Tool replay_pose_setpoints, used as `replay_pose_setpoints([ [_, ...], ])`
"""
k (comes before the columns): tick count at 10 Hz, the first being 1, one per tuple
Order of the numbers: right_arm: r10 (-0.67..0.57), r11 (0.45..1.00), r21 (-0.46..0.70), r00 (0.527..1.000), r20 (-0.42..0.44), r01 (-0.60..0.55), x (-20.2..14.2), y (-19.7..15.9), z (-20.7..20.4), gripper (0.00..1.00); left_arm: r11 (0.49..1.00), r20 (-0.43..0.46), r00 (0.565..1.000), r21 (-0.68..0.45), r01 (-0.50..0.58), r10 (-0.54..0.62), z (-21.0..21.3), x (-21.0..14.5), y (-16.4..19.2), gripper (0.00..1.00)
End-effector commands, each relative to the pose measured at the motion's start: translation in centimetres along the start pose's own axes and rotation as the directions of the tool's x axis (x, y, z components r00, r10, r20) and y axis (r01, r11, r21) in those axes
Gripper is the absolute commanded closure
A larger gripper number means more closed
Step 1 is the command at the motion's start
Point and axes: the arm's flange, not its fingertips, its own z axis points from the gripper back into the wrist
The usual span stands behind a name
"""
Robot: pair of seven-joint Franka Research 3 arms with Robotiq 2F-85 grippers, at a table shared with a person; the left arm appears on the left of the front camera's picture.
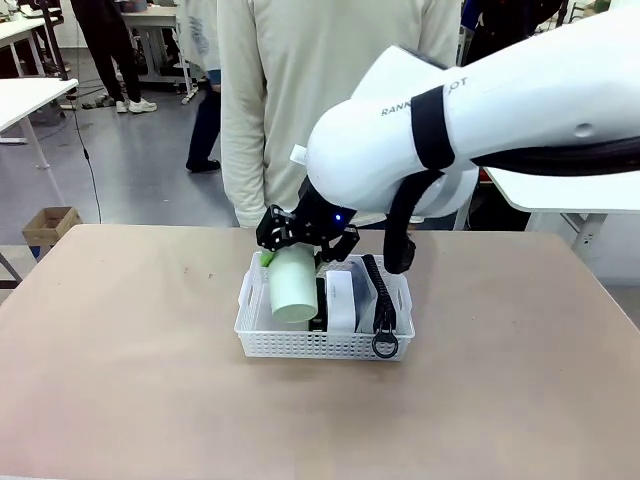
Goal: Efficiently arrange items inside the basket to fit them all.
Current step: Pick up the Reusable plastic cup and place it inside the Organizing basket.
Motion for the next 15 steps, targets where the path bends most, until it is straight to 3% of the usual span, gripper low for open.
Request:
replay_pose_setpoints([
  [1, -0.118, 0.992, -0.037, 0.993, -0.025, 0.118, 2.4, 2.4, -0.4, 0.14, 1.000, 0.013, 1.000, -0.021, 0.023, -0.022, -0.1, -0.2, 0.0, 0.00],
  [3, -0.196, 0.978, -0.082, 0.981, -0.012, 0.194, 3.6, 2.5, -1.0, 0.14, 1.000, 0.013, 1.000, -0.021, 0.023, -0.022, -0.1, -0.2, 0.0, 0.00],
  [4, -0.114, 0.979, -0.162, 0.990, 0.082, 0.126, 3.6, 2.9, -0.6, 0.14, 1.000, 0.013, 1.000, -0.021, 0.023, -0.022, -0.1, -0.2, 0.0, 0.00],
  [5, -0.150, 0.988, -0.042, 0.988, -0.020, 0.149, 2.6, 0.8, -0.8, 0.14, 1.000, 0.013, 1.000, -0.021, 0.023, -0.022, -0.1, -0.2, 0.0, 0.00],
  [10, -0.170, 0.980, -0.096, 0.985, 0.040, 0.173, 4.1, 0.6, -3.1, 0.14, 1.000, 0.013, 1.000, -0.021, 0.023, -0.022, -0.1, -0.2, 0.0, 0.00],
  [15, -0.208, 0.968, -0.145, 0.978, -0.027, 0.202, 4.5, -0.3, -7.6, 0.14, 1.000, 0.013, 1.000, -0.021, 0.023, -0.022, -0.1, -0.2, 0.0, 0.00],
])
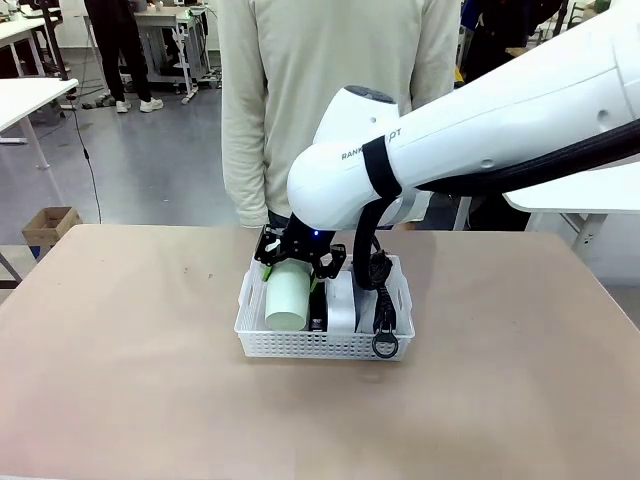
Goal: Efficiently arrange items inside the basket to fit them all.
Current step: Pick up the Reusable plastic cup and place it inside the Organizing basket.
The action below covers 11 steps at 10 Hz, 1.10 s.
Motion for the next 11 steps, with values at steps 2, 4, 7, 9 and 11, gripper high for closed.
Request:
replay_pose_setpoints([
  [2, -0.024, 0.999, -0.043, 1.000, 0.002, 0.024, 0.1, 1.5, -1.1, 0.14, 1.000, 0.013, 1.000, -0.021, 0.022, -0.022, -0.1, -0.2, 0.0, 0.00],
  [4, -0.029, 0.998, -0.060, 1.000, -0.012, 0.029, 0.1, 1.7, -1.8, 0.14, 1.000, 0.013, 1.000, -0.021, 0.022, -0.022, -0.1, -0.2, 0.0, 0.00],
  [7, -0.035, 0.997, -0.073, 0.999, -0.021, 0.034, 0.5, 1.7, -2.3, 0.14, 1.000, 0.013, 1.000, -0.021, 0.022, -0.022, -0.1, -0.2, 0.0, 0.00],
  [9, -0.037, 0.997, -0.076, 0.999, -0.024, 0.035, 0.5, 1.7, -2.3, 0.14, 1.000, 0.013, 1.000, -0.021, 0.022, -0.022, -0.1, -0.2, 0.0, 0.00],
  [11, -0.037, 0.997, -0.076, 0.999, -0.026, 0.035, 0.5, 1.7, -2.3, 0.14, 1.000, 0.013, 1.000, -0.021, 0.022, -0.022, -0.1, -0.2, 0.0, 0.00],
])
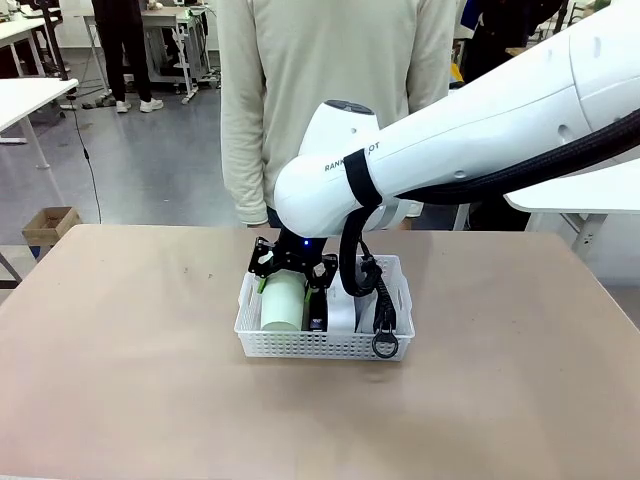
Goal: Efficiently arrange items inside the basket to fit them all.
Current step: Pick up the Reusable plastic cup and place it inside the Organizing basket.
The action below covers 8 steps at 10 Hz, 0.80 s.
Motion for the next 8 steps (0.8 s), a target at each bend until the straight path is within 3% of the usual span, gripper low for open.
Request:
replay_pose_setpoints([
  [1, -0.030, 0.999, -0.035, 0.999, 0.021, 0.031, 0.24, 0.94, 0.00, 0.14, 1.000, 0.013, 1.000, -0.021, 0.022, -0.022, -0.09, -0.18, 0.01, 0.00],
  [5, -0.028, 0.998, -0.052, 0.999, 0.017, 0.028, 0.41, 0.96, 0.00, 0.14, 1.000, 0.013, 1.000, -0.021, 0.022, -0.022, -0.09, -0.18, 0.01, 0.00],
  [7, -0.028, 0.999, -0.041, 1.000, 0.004, 0.028, 0.42, 1.00, -0.08, 0.00, 1.000, 0.013, 1.000, -0.021, 0.022, -0.022, -0.09, -0.18, 0.01, 0.00],
  [8, -0.021, 0.999, -0.039, 1.000, 0.001, 0.021, 0.42, 1.02, -0.07, 0.00, 1.000, 0.013, 1.000, -0.021, 0.022, -0.022, -0.09, -0.18, 0.01, 0.00],
])
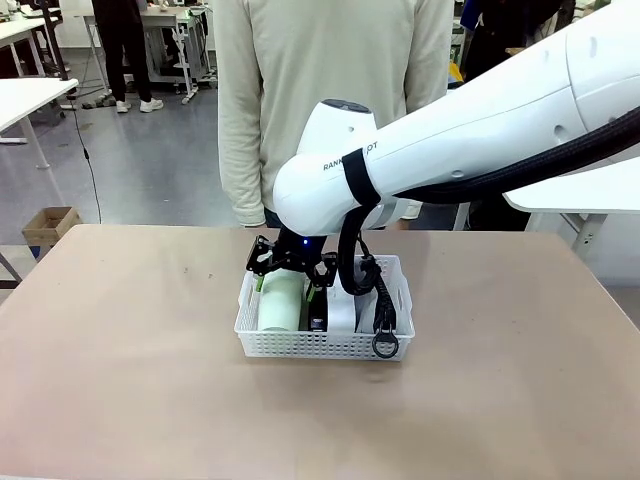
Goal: Efficiently arrange items inside the basket to fit them all.
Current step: Pick up the Reusable plastic cup and place it inside the Organizing basket.
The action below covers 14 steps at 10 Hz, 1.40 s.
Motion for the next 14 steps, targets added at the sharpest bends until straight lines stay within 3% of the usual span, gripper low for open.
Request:
replay_pose_setpoints([
  [1, -0.017, 1.000, -0.020, 1.000, 0.008, 0.017, 0.1, 0.8, 0.0, 0.00, 1.000, 0.013, 1.000, -0.021, 0.022, -0.022, -0.1, -0.2, 0.0, 0.00],
  [7, 0.005, 1.000, 0.006, 1.000, 0.014, -0.005, -0.4, 0.4, 1.0, 0.00, 1.000, 0.013, 1.000, -0.021, 0.022, -0.022, -0.1, -0.2, 0.0, 0.00],
  [9, 0.069, 0.996, 0.056, 0.997, -0.026, -0.067, -1.2, -1.5, 4.9, 0.00, 1.000, 0.013, 1.000, -0.021, 0.022, -0.022, -0.1, -0.2, 0.0, 0.00],
  [11, 0.154, 0.967, 0.219, 0.982, -0.110, -0.127, -2.8, -5.4, 11.2, 0.00, 1.000, 0.013, 1.000, -0.021, 0.022, -0.022, -0.1, -0.2, 0.0, 0.00],
  [12, 0.232, 0.923, 0.349, 0.959, -0.164, -0.164, -4.0, -8.0, 14.4, 0.00, 1.000, 0.013, 1.000, -0.021, 0.022, -0.022, -0.1, -0.2, 0.0, 0.00],
  [14, 0.221, 0.836, 0.543, 0.955, -0.198, -0.081, -5.1, -16.0, 19.1, 0.00, 1.000, 0.013, 1.000, -0.021, 0.022, -0.022, -0.1, -0.2, 0.0, 0.00],
])
